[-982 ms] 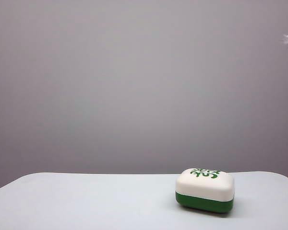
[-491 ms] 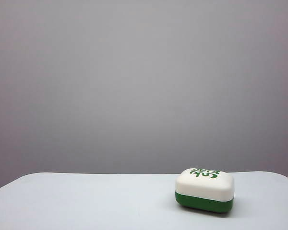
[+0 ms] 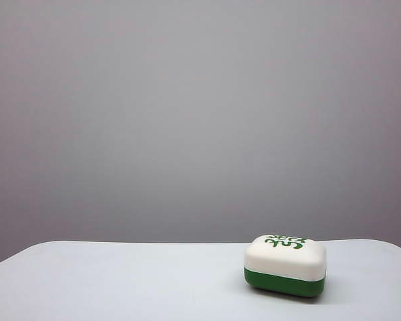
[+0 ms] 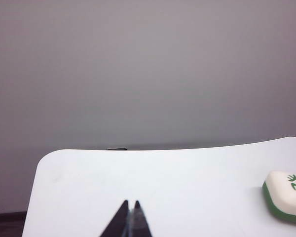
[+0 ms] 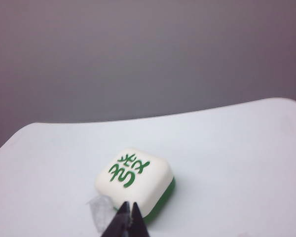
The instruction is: Pick up the foam mahjong on the table and turn it over.
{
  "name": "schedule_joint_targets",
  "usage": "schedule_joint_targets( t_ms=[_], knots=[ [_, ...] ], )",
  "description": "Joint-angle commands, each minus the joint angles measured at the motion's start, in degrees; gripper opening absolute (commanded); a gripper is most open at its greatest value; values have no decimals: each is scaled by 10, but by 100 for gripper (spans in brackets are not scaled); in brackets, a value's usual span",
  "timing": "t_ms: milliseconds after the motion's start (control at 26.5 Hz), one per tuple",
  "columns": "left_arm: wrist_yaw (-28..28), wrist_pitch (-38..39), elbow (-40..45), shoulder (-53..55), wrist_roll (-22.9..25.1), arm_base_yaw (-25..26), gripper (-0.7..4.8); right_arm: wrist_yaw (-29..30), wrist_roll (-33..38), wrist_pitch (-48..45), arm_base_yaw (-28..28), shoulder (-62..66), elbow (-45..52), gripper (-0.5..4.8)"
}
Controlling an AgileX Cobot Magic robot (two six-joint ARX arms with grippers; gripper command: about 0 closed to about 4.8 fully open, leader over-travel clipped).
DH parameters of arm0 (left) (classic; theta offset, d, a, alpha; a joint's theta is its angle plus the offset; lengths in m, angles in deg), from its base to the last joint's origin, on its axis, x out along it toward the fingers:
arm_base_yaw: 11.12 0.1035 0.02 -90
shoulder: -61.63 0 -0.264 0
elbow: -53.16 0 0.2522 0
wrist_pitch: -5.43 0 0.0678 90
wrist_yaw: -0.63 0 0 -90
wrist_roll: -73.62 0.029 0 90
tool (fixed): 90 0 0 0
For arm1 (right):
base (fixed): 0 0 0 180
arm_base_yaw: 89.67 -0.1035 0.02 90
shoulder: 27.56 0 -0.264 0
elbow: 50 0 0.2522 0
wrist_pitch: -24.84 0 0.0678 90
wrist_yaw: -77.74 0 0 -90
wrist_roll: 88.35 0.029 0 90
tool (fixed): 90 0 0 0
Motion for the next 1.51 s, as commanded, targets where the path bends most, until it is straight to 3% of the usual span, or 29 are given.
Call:
schedule_joint_targets(
  t_ms=[38, 453, 680, 1020, 1511],
  knots=[
    [1, -8, 3, -3, 1, 0, -5, -5, -26, -1, 3, -16, 3, -6],
    [17, 23, 16, -55, 11, 0, -5, -6, -26, 24, 49, -17, 3, -5],
    [26, 45, 43, -54, 11, 0, -5, -69, -26, 64, 55, -17, 3, -5],
    [101, 91, 43, -53, 12, 0, -5, -65, -26, 90, 53, -21, 3, -5],
    [100, 91, 43, -53, 11, 0, -5, -66, -26, 89, 54, -21, 3, -5]
  ],
)
